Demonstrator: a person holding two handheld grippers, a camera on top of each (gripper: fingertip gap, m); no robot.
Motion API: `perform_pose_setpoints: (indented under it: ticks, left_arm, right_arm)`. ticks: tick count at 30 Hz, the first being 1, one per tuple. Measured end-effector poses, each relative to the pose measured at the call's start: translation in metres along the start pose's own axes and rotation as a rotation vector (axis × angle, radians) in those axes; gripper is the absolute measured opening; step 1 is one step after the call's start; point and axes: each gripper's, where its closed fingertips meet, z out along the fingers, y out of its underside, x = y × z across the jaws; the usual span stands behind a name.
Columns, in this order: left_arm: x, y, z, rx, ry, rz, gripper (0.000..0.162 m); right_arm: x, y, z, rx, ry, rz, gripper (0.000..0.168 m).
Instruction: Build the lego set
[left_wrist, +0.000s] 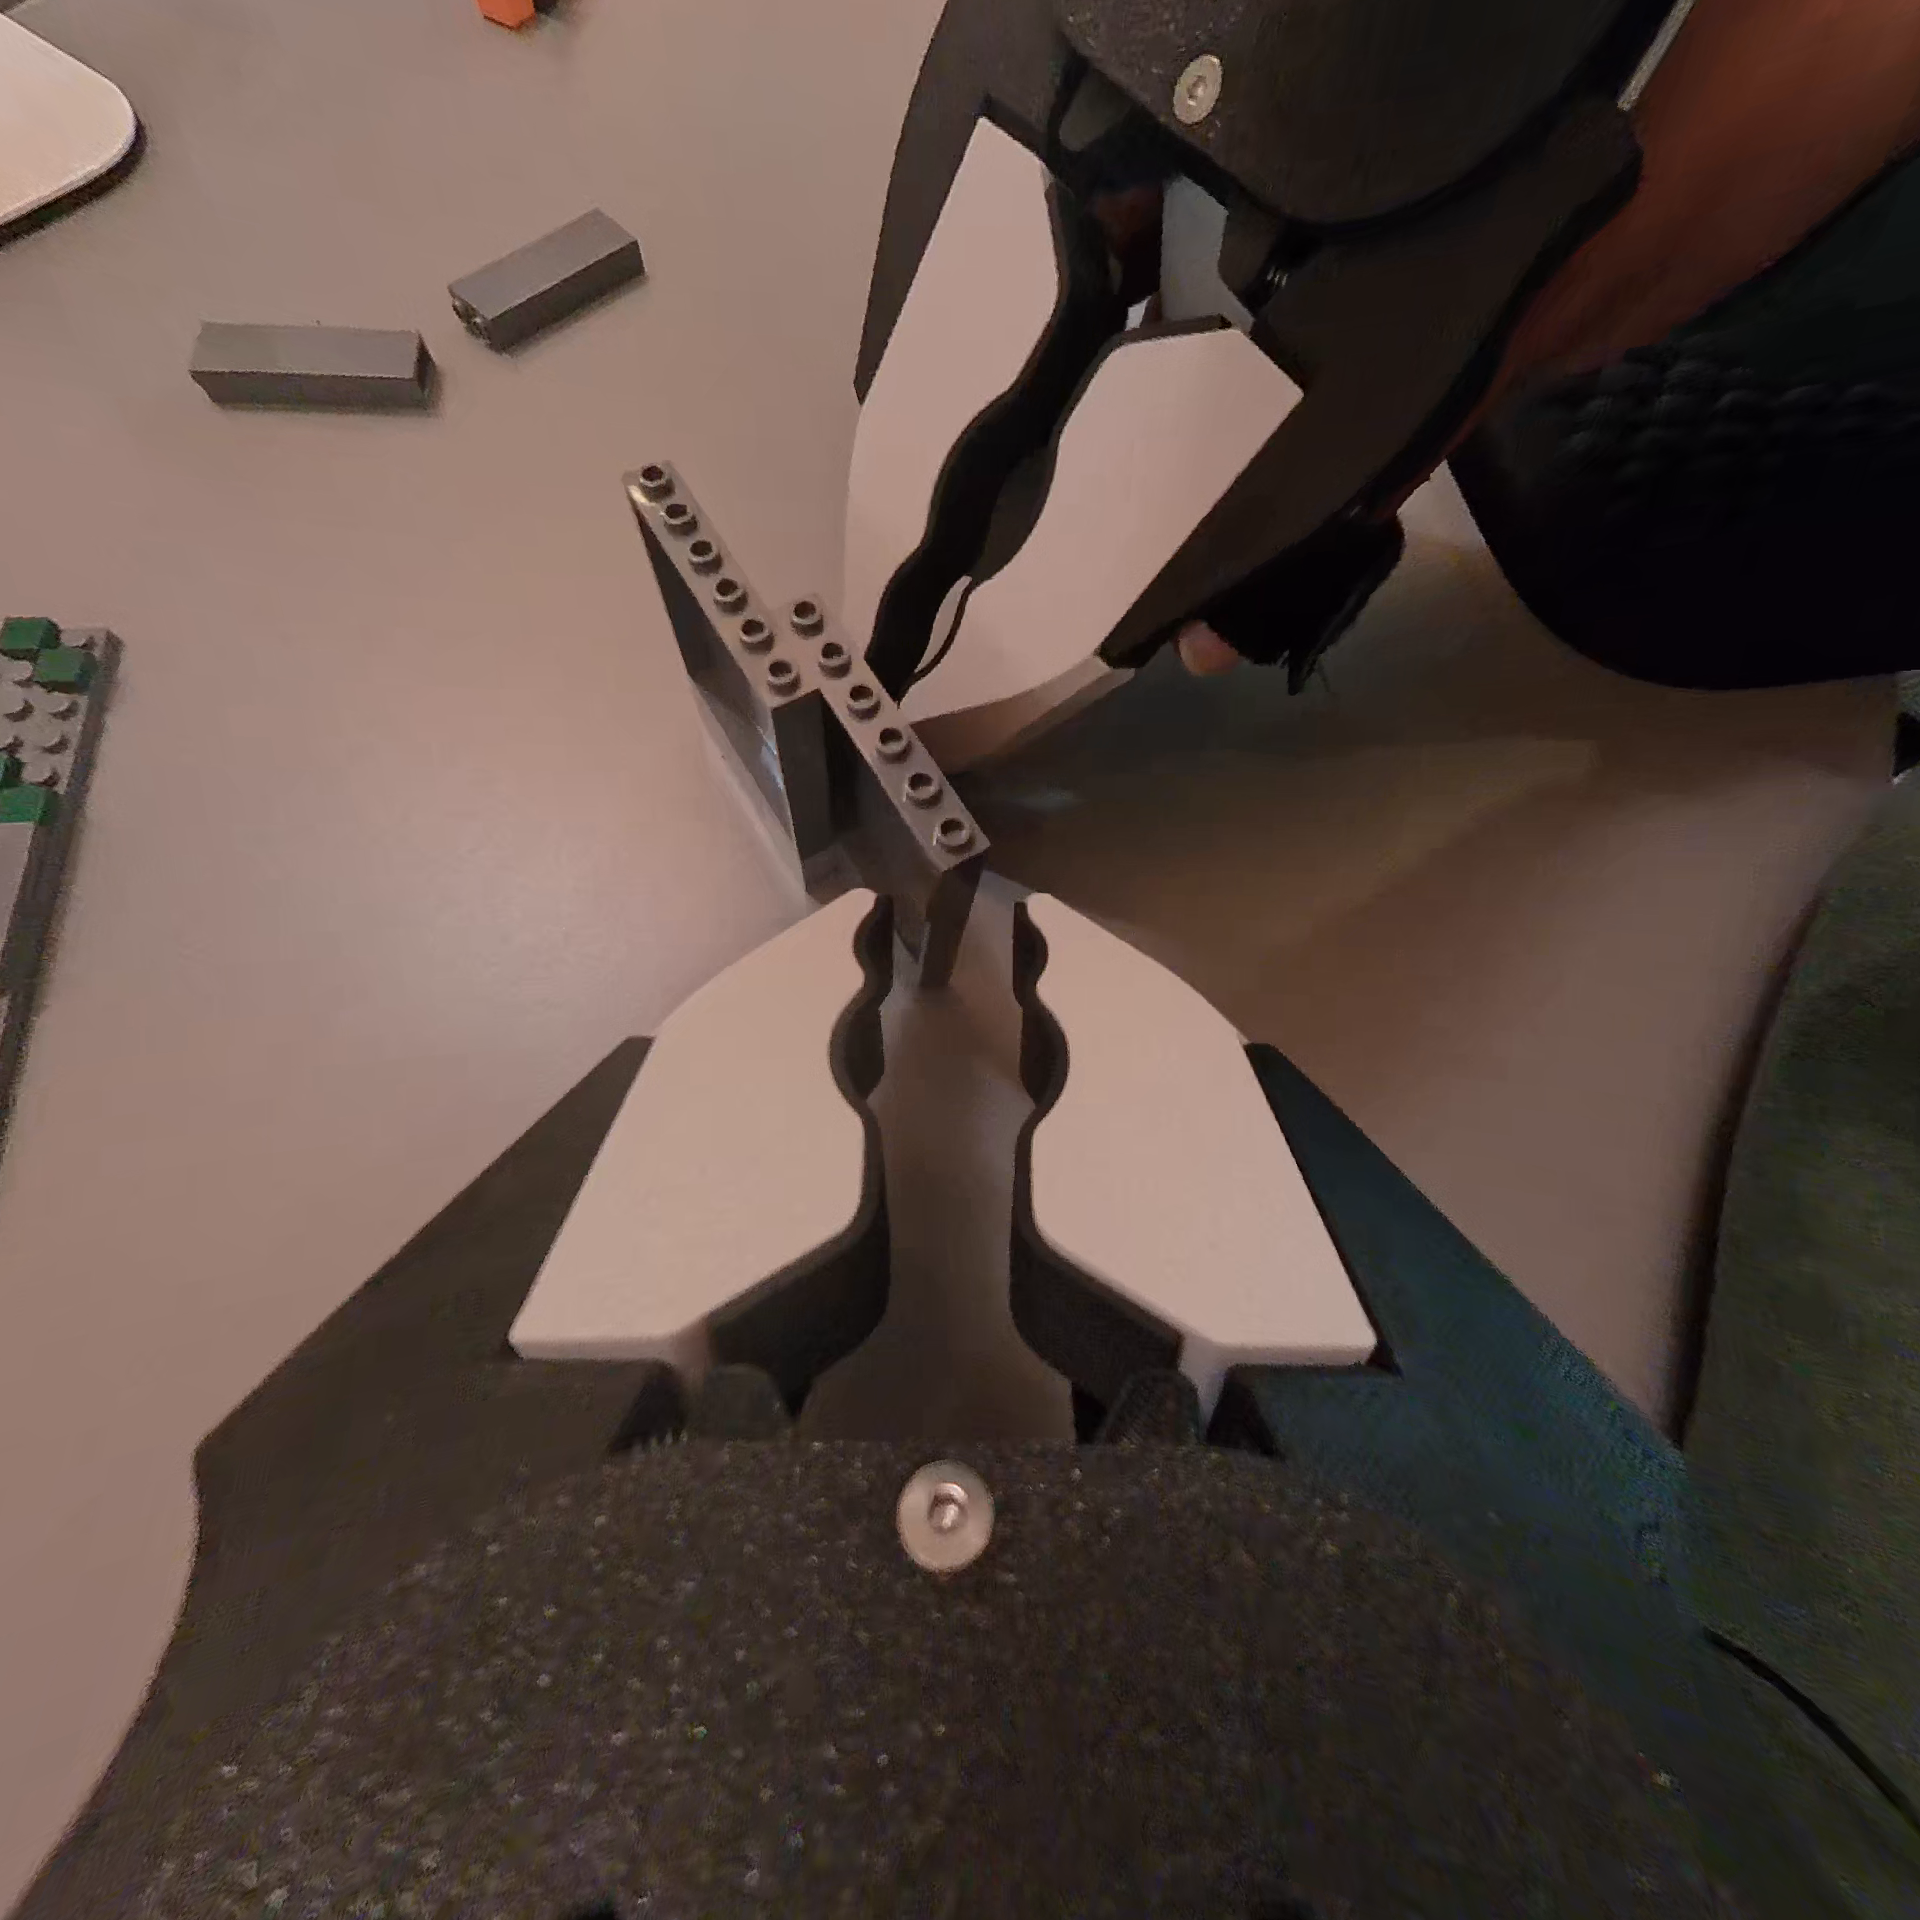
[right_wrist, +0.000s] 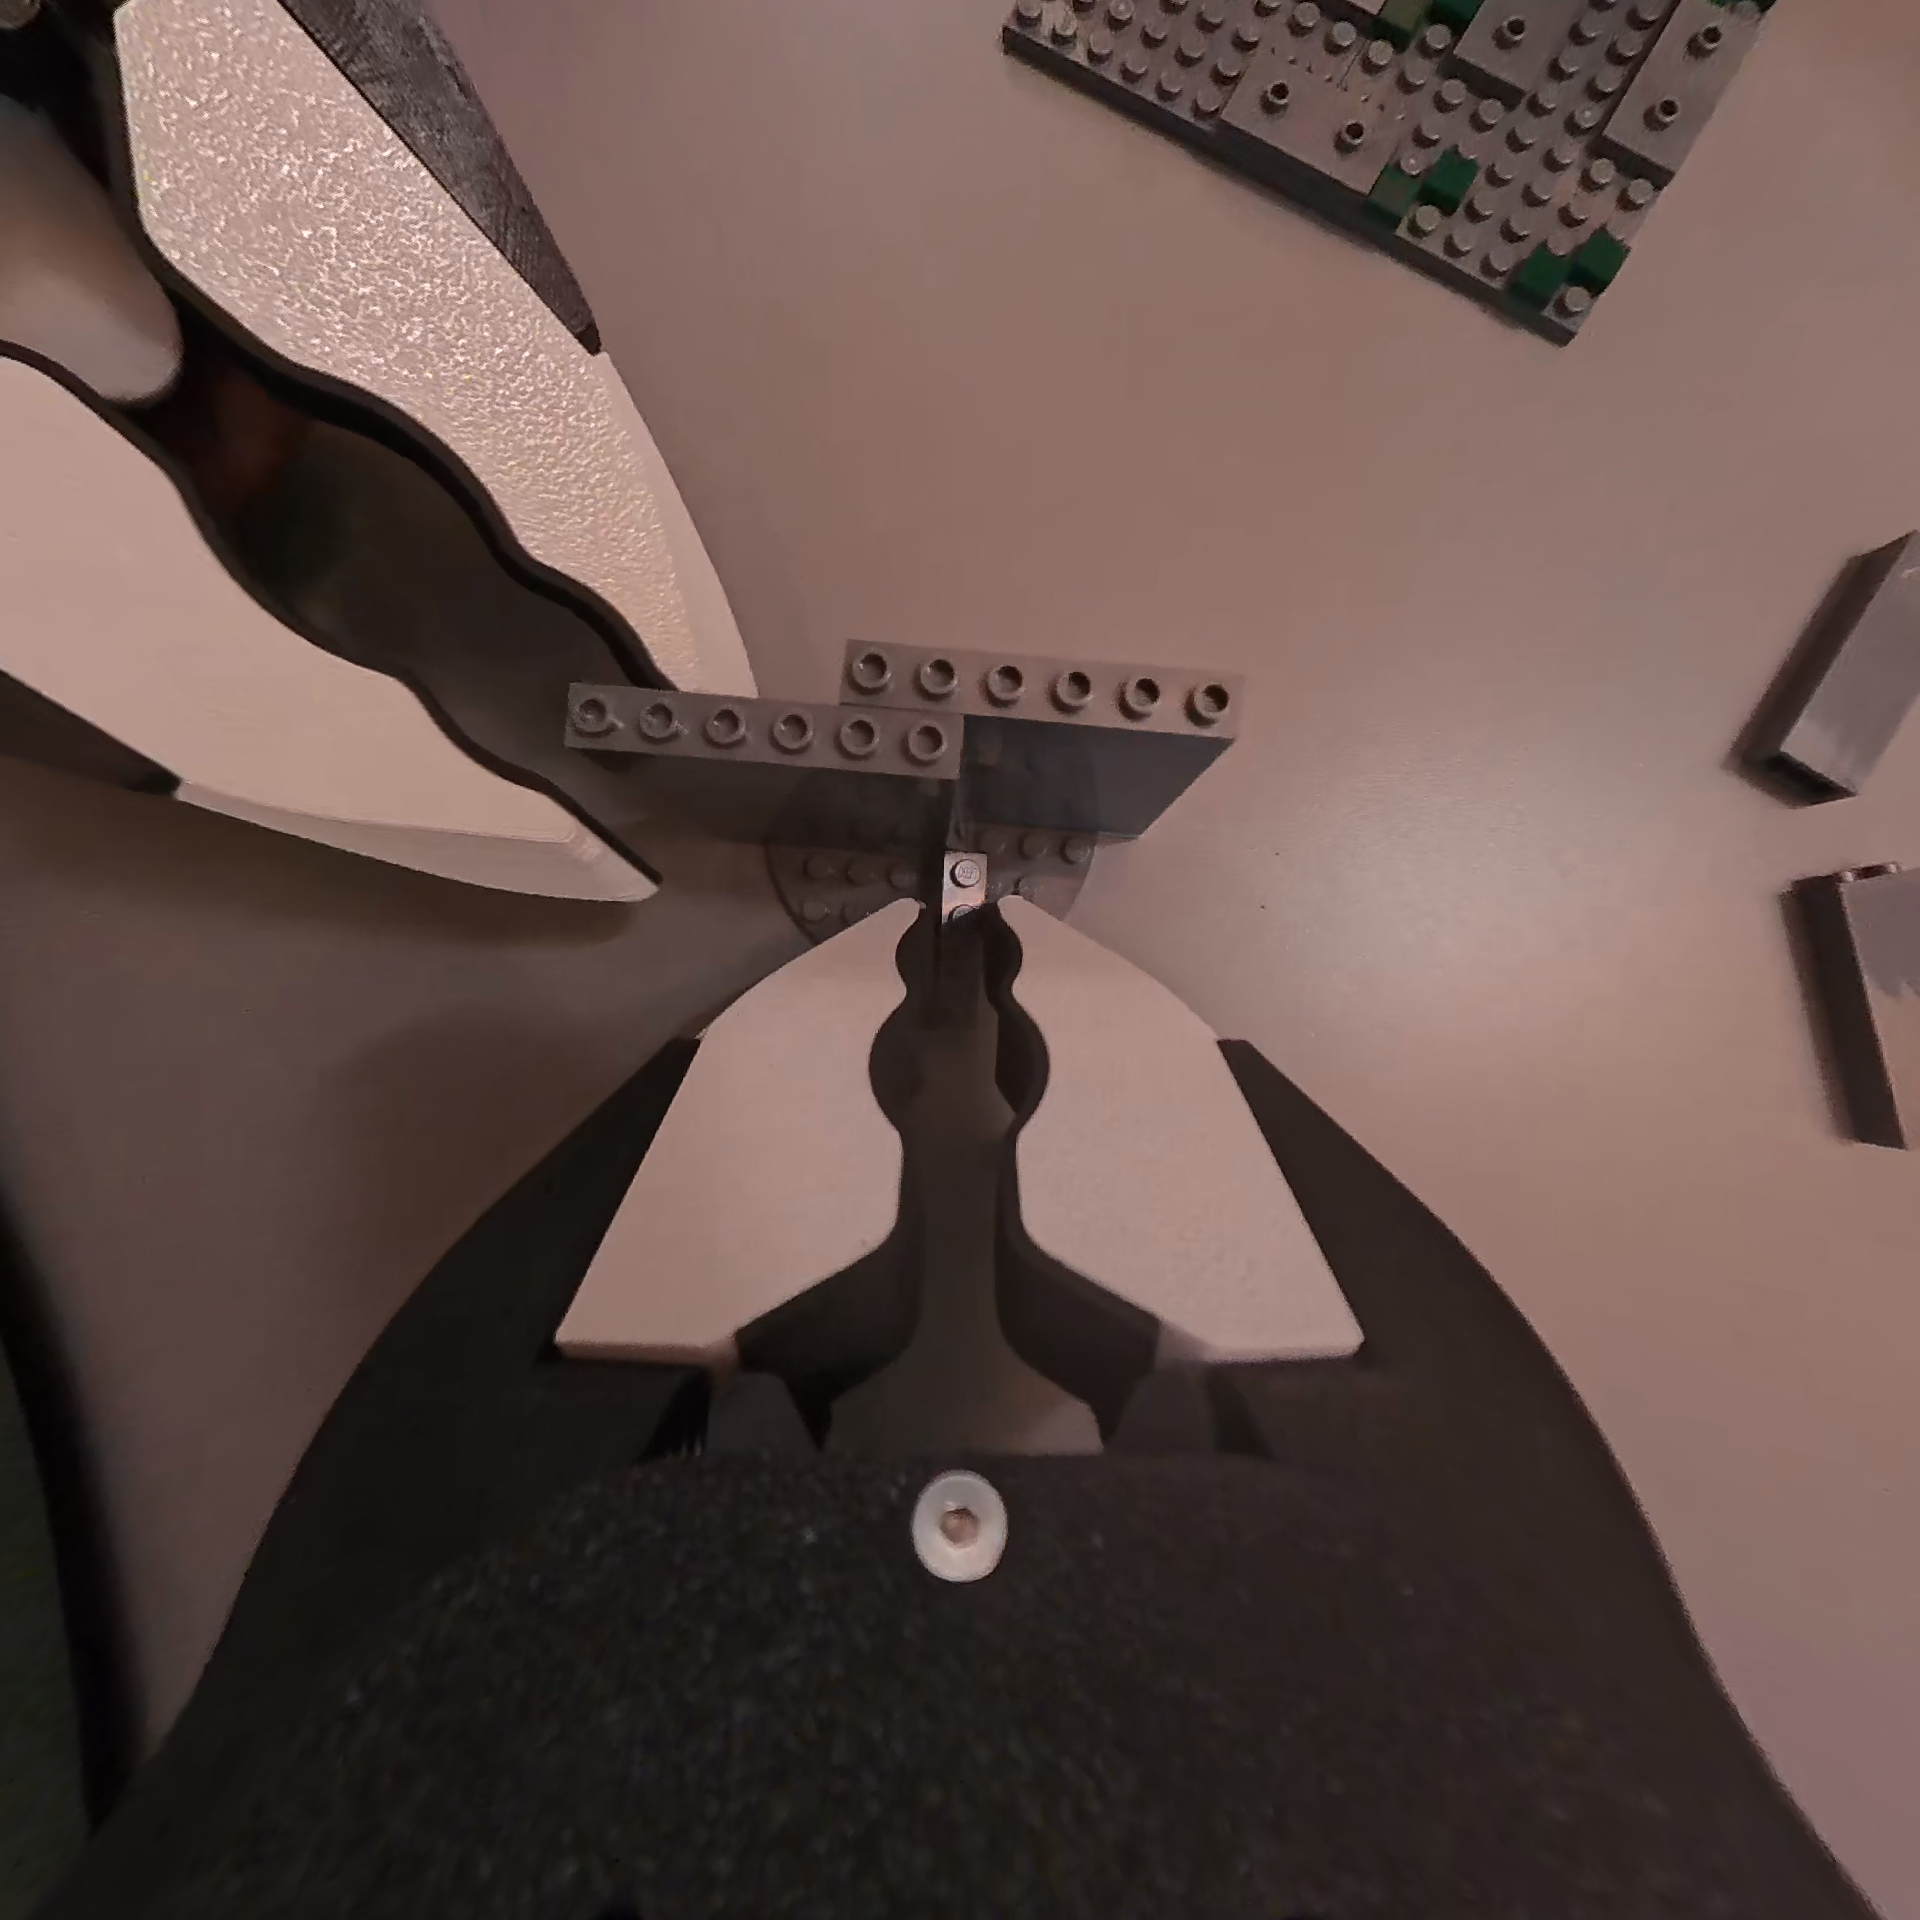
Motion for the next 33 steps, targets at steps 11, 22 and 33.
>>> perform_pose_setpoints:
  ticks: [11,22,33]
  left_arm:
    - [-0.008,0.004,0.012,-0.047,-0.076,0.040,0.021]
    - [-0.021,0.004,0.013,-0.045,-0.162,0.060,0.009]
    - [-0.021,-0.008,0.007,0.027,-0.127,0.047,0.008]
  right_arm:
    - [-0.002,0.000,0.001,-0.004,0.019,-0.028,0.010]
    - [0.002,-0.005,-0.014,0.105,-0.076,0.078,0.020]
    - [0.005,0.013,-0.033,0.234,-0.296,0.329,0.030]
